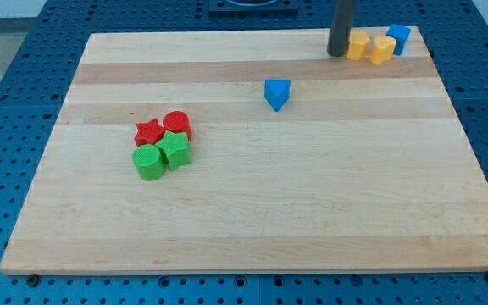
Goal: Point at the blue triangle
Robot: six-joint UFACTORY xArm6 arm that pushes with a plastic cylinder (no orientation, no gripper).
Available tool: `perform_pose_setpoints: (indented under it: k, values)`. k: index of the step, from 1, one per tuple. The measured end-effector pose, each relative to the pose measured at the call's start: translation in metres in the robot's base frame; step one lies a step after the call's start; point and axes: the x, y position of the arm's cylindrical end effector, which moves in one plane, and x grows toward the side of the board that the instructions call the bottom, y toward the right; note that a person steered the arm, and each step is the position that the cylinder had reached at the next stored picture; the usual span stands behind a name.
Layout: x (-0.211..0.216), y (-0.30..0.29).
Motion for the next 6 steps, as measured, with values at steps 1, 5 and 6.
perform_pose_setpoints:
  k: [1,5,6]
  values:
    - [-0.003,0.011]
    - [0.04,-0.118]
    - [0.061,-0.149]
